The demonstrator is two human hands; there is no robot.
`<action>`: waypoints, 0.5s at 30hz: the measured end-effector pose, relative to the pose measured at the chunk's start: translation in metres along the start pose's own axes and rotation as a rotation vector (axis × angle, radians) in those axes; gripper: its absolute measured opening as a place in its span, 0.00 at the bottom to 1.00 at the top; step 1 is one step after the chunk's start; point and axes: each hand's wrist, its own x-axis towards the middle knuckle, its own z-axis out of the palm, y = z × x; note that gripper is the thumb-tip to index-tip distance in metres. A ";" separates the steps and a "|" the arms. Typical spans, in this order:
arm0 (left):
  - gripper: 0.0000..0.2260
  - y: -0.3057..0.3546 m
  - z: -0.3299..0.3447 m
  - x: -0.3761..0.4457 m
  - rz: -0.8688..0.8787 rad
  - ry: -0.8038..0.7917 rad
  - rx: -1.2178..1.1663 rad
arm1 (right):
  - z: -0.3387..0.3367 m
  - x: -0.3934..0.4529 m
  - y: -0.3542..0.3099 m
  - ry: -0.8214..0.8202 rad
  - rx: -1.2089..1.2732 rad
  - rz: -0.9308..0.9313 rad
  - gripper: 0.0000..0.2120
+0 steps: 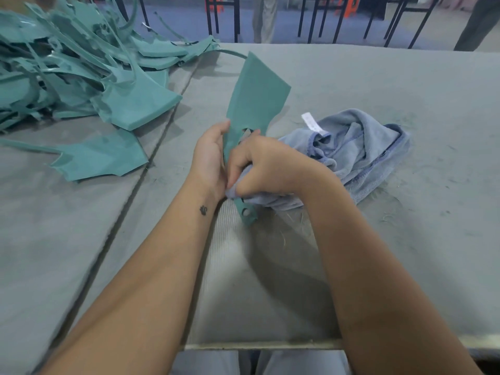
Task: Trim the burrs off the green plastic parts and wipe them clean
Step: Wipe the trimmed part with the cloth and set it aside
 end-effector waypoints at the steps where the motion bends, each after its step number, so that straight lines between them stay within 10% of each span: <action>1: 0.17 0.000 0.000 0.001 -0.001 0.021 0.004 | 0.001 -0.001 -0.002 -0.057 -0.017 0.010 0.03; 10: 0.13 -0.002 -0.001 0.003 0.068 0.002 0.084 | 0.010 0.006 0.000 0.304 -0.166 -0.004 0.02; 15: 0.08 0.001 -0.003 0.010 0.172 0.243 0.113 | 0.003 -0.004 -0.005 0.049 -0.075 -0.030 0.03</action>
